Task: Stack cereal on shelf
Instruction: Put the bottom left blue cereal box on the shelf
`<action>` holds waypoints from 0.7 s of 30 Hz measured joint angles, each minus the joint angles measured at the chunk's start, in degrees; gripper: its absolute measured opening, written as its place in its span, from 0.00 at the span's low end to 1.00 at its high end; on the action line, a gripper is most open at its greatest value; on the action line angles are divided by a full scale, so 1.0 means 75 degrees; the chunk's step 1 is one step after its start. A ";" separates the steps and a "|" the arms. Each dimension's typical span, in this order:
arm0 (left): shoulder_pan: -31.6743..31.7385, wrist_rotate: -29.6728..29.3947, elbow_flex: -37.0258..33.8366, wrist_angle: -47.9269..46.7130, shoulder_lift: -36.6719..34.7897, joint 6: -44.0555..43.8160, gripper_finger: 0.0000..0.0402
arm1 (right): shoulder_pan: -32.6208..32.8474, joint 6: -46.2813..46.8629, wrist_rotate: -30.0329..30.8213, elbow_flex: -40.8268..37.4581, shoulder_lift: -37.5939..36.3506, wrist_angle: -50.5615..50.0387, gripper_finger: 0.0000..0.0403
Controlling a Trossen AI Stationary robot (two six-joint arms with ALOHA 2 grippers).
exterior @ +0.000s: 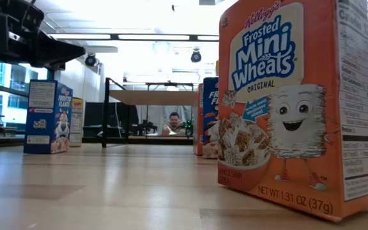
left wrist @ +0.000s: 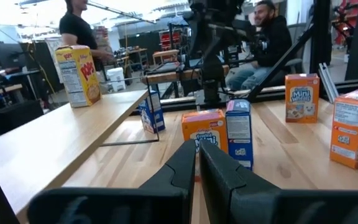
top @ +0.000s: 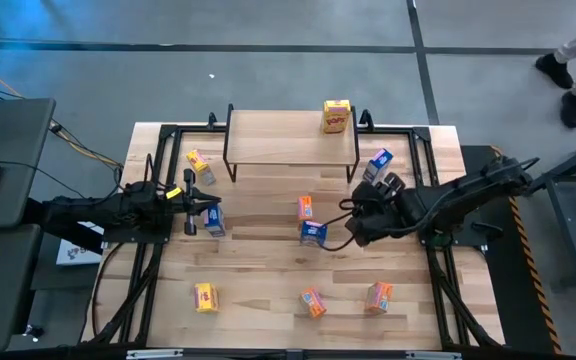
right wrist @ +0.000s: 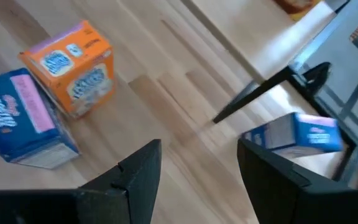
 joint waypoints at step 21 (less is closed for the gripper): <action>-0.0012 0.1276 0.0006 0.2509 0.0000 -0.1172 0.12 | 0.0507 -0.0146 0.1622 -0.0365 0.0004 0.1287 0.51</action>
